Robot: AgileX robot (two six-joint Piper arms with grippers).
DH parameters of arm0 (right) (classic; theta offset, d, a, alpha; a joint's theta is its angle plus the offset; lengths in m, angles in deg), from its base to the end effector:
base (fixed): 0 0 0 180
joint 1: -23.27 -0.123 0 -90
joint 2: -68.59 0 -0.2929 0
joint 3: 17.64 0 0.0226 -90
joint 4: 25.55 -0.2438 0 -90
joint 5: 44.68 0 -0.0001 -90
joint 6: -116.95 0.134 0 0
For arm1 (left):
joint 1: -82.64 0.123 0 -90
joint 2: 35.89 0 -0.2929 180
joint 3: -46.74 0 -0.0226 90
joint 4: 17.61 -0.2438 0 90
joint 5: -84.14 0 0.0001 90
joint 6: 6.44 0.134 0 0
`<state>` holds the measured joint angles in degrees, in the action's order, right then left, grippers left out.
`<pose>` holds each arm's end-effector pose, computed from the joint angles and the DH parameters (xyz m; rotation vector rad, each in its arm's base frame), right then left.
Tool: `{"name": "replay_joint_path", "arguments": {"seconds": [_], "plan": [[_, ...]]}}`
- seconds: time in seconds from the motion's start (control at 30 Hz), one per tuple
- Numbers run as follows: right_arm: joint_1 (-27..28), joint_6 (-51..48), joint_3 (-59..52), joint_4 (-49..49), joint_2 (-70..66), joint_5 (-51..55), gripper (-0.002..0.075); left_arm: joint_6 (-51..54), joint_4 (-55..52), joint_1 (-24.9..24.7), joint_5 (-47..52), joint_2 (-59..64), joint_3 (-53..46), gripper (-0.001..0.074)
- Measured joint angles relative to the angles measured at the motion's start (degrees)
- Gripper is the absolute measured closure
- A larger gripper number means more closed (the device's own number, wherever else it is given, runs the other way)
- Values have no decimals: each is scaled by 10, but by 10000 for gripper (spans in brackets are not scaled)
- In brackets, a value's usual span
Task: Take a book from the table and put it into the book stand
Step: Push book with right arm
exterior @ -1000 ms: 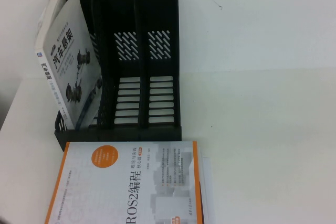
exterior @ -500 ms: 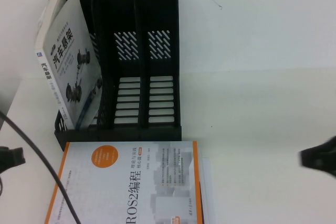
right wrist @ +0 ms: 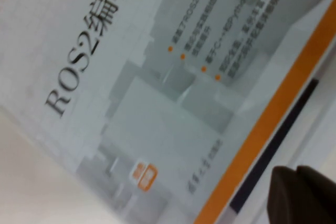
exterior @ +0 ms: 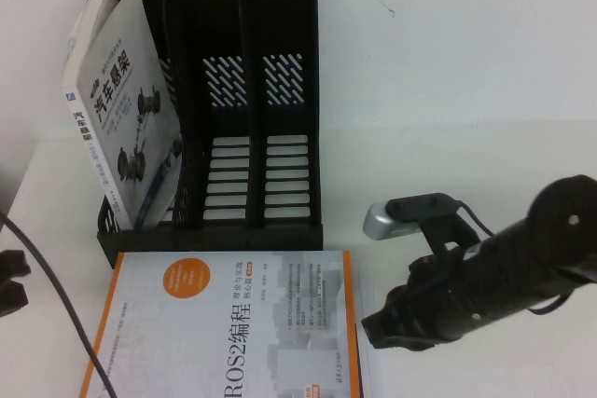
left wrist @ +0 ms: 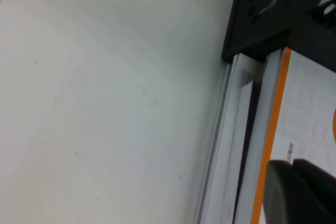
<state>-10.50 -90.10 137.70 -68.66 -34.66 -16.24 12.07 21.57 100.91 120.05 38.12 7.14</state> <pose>0.2564 0.2240 0.1670 -0.6201 2.6247 0.7028 0.2309 0.0239 0.2283 -0.5485 2.3934 -0.4465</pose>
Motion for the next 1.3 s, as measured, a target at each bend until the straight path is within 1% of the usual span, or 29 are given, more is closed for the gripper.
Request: {"name": "replay_joint_path", "arguments": {"seconds": [0.07, 0.13, 0.37, 0.67, 0.93, 1.13, 1.23, 1.3], "plan": [[-1, 1, 16, 0, -22, -1, 725, 26, 32, 20, 8, 10, 1, 738], [-1, 2, 28, 0, -38, -1, 725, 37, 48, 29, 10, 17, 3, 738], [-1, 2, 44, 0, -75, 5, 725, 46, 61, 32, 10, 36, 3, 738], [-1, 2, 47, 2, -91, 5, 725, 63, 79, 34, 14, 45, 3, 738], [-17, 4, 84, 9, -105, 16, 724, 70, 86, 35, 24, 45, 3, 738], [-24, 4, 90, 4, -106, 16, 724, 74, 86, 35, 35, 45, 3, 738], [-24, 4, 90, 2, -108, 16, 724, 74, 88, 44, 41, 45, 3, 738], [-24, 4, 90, -2, -109, 15, 724, 77, 92, 60, 46, 45, 3, 738]]}}
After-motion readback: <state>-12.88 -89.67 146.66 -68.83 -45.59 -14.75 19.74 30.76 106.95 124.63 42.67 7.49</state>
